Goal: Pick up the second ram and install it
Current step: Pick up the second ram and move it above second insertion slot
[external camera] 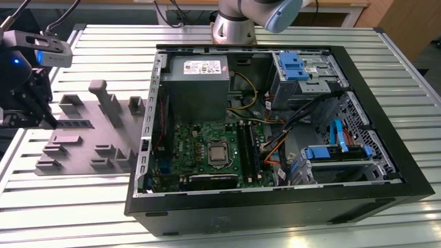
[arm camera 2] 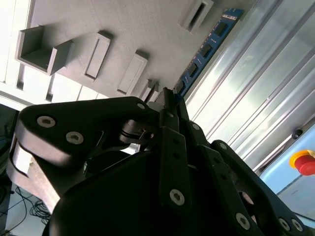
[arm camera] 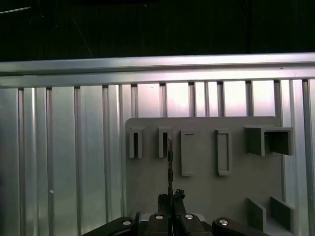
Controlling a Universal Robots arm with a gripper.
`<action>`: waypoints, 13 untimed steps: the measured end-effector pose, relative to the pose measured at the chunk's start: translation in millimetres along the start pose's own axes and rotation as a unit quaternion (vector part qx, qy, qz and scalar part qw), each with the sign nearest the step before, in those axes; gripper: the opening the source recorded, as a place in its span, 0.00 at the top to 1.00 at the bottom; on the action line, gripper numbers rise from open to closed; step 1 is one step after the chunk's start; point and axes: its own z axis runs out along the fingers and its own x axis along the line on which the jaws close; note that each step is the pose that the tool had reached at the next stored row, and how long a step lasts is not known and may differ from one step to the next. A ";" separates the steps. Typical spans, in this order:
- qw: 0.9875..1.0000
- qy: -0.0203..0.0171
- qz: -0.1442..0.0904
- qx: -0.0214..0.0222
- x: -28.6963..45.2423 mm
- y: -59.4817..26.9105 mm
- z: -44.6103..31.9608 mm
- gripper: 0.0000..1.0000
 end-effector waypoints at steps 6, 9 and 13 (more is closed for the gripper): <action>1.000 0.000 0.000 0.000 0.0 0.0 -3.0 0.86; 1.000 0.000 0.000 0.000 0.0 0.0 -5.1 0.86; 1.000 0.000 0.000 0.000 0.0 0.1 -7.9 0.86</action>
